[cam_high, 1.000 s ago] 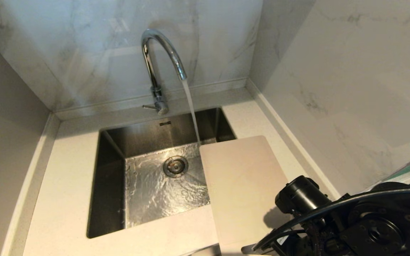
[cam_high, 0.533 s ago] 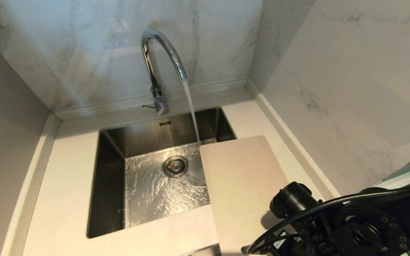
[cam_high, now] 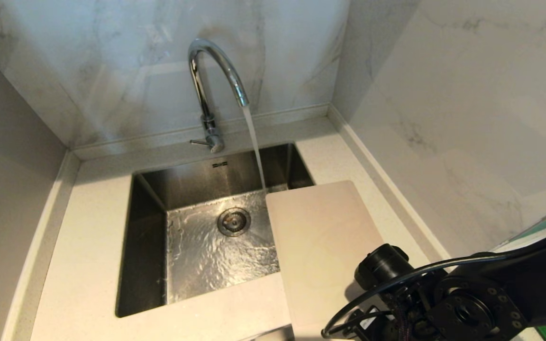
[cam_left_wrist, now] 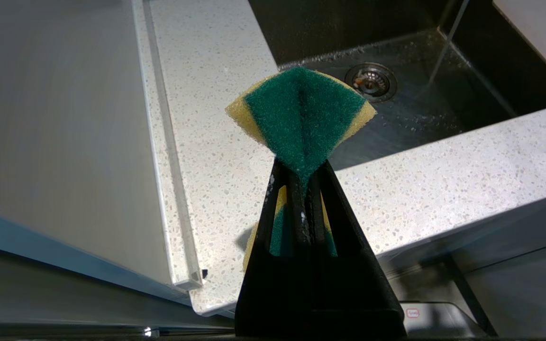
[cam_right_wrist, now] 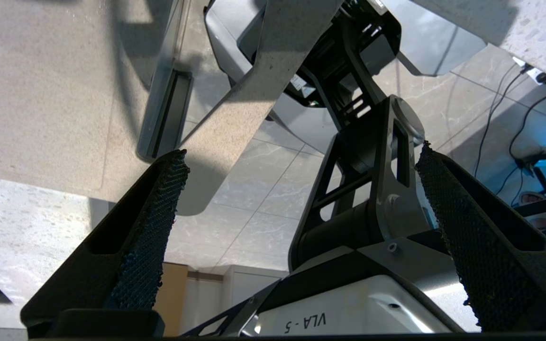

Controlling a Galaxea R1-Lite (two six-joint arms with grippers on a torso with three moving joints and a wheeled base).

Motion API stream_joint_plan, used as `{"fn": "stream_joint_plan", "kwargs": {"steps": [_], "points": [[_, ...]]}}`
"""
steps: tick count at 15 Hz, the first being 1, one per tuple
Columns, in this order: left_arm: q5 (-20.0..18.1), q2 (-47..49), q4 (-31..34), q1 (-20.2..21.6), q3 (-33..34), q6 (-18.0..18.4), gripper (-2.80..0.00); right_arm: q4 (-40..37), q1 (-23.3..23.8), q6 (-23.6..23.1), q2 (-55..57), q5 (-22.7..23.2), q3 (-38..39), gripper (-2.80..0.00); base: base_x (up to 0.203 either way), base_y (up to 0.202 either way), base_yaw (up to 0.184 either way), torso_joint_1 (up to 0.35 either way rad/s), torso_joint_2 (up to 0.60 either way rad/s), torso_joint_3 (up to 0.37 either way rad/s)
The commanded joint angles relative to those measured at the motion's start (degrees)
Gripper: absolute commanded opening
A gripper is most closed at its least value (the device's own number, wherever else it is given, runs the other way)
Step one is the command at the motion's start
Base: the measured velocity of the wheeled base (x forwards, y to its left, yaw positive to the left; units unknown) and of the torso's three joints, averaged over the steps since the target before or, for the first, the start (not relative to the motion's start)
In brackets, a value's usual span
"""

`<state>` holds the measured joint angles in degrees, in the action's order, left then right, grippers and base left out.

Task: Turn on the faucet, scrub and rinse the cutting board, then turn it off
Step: Pick up the cutting board

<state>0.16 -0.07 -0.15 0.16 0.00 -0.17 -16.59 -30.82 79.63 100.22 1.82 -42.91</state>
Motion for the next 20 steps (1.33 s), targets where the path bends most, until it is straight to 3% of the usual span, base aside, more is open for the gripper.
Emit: {"fn": "stream_joint_plan", "kwargs": {"steps": [1, 20], "points": [[0.02, -0.10, -0.03, 0.02, 0.09, -0.01, -2.80, -0.02, 0.23, 1.10, 0.85, 0.03, -0.15, 0.00, 0.000, 0.000, 0.000, 0.000, 0.00, 0.000], [0.02, -0.10, -0.03, 0.02, 0.09, -0.01, -2.80, 3.32, 1.20, 2.81, 3.26, -0.06, 1.34, 0.00, 0.000, 0.000, 0.000, 0.000, 0.00, 0.000]]}}
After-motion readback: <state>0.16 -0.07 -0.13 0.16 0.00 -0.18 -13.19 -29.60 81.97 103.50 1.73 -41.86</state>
